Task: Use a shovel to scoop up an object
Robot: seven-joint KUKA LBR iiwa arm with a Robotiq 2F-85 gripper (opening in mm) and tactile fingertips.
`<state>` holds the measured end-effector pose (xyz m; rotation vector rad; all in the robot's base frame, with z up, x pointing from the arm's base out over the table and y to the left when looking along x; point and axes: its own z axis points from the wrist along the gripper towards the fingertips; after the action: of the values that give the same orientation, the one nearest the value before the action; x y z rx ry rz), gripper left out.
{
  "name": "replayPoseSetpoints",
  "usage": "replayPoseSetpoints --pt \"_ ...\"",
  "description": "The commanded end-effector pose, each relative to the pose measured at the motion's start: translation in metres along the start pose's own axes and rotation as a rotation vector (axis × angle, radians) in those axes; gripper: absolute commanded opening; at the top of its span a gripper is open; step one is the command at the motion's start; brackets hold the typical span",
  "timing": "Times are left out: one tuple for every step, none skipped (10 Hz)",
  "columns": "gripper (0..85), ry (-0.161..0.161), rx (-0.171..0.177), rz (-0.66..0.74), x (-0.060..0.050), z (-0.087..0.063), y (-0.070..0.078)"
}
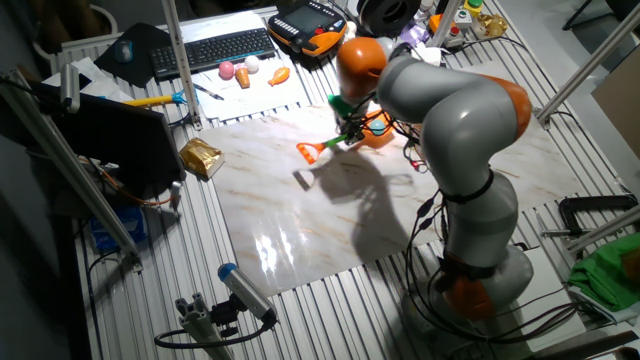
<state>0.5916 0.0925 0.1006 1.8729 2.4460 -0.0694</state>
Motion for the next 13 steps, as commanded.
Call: replayPoseSetpoints --pt "0.7 -0.011 0.0 -0.032 0.008 -0.002 0.002" --pt "0.7 -0.022 -0.006 -0.075 0.017 -0.002 0.003" --pt "0.7 -0.026 -0.008 -0.109 0.026 -0.001 0.005" --pt "0.7 -0.019 -0.01 -0.146 0.034 0.001 0.005" --pt "0.7 -0.015 -0.016 -0.185 0.041 0.003 0.006" --pt "0.7 -0.022 -0.015 -0.218 0.049 0.006 0.008" --pt "0.7 -0.021 -0.013 -0.235 0.055 0.007 0.009" --pt "0.7 -0.028 -0.009 -0.253 0.06 0.009 0.011" --pt "0.7 -0.038 -0.008 -0.277 0.064 0.01 0.011" --pt "0.7 -0.047 -0.008 -0.297 0.067 0.012 0.011" --pt "0.7 -0.042 -0.009 -0.309 0.068 0.014 0.011" --pt "0.7 -0.033 -0.009 -0.319 0.069 0.017 0.011" --pt "0.7 -0.031 -0.01 -0.327 0.07 0.021 0.011"
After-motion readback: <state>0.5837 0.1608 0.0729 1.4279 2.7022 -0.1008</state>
